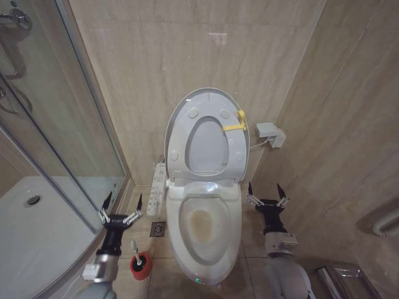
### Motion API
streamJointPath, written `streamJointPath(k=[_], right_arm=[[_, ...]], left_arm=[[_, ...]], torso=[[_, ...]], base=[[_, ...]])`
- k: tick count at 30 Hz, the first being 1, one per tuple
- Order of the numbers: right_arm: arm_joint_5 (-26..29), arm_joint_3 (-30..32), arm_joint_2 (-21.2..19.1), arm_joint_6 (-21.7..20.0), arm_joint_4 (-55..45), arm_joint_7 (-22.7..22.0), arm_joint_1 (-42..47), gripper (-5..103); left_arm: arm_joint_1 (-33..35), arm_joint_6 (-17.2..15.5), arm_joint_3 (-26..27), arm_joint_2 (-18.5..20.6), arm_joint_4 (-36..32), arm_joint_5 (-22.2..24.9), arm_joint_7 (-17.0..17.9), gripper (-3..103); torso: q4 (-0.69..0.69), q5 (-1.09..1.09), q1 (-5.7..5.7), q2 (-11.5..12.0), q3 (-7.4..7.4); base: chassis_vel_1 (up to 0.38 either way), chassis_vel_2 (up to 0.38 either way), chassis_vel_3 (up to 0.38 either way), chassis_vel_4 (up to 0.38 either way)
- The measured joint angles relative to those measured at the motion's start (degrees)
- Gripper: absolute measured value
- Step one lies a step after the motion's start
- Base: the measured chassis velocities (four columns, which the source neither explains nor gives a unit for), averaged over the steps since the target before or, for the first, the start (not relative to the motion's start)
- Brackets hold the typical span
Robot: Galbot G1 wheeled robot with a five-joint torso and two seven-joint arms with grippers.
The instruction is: Open the toilet lid, clean the toilet bowl with a toilet brush, close the toilet lid, and flush.
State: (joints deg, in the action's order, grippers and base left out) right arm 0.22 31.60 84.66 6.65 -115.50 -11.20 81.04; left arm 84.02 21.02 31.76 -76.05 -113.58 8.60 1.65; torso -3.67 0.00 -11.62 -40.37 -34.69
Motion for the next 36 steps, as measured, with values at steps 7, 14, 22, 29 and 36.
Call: streamJointPath(k=[7, 14, 22, 29, 36], right_arm=[[0.0, 0.0, 0.0, 0.0, 0.0, 0.0, 0.0, 100], [0.0, 0.0, 0.0, 0.0, 0.0, 0.0, 0.0, 100], [0.0, 0.0, 0.0, 0.0, 0.0, 0.0, 0.0, 100], [0.0, 0.0, 0.0, 0.0, 0.0, 0.0, 0.0, 100], [0.0, 0.0, 0.0, 0.0, 0.0, 0.0, 0.0, 100]], left_arm=[[-1.0, -7.4, -0.3, -0.7, -2.1, 3.6, 0.3, 100], [0.5, -8.2, -1.5, -1.2, -2.9, 3.3, 1.6, 100], [2.7, -5.8, -2.6, -1.8, -2.3, 0.8, 2.3, 100], [3.8, -4.7, -2.6, -2.1, -2.2, -0.6, 2.3, 100], [4.0, -4.3, -2.4, -2.1, -2.1, -1.9, 2.3, 100]], torso=[[0.00, 0.00, 0.00, 0.0, 0.00], [0.00, 0.00, 0.00, 0.0, 0.00], [0.01, 0.00, 0.00, 0.0, 0.00], [0.00, 0.00, 0.00, 0.0, 0.00], [0.01, 0.00, 0.00, 0.0, 0.00]], base=[[0.000, 0.000, 0.000, 0.000], [0.000, 0.000, 0.000, 0.000], [0.000, 0.000, 0.000, 0.000], [0.000, 0.000, 0.000, 0.000], [0.000, 0.000, 0.000, 0.000]])
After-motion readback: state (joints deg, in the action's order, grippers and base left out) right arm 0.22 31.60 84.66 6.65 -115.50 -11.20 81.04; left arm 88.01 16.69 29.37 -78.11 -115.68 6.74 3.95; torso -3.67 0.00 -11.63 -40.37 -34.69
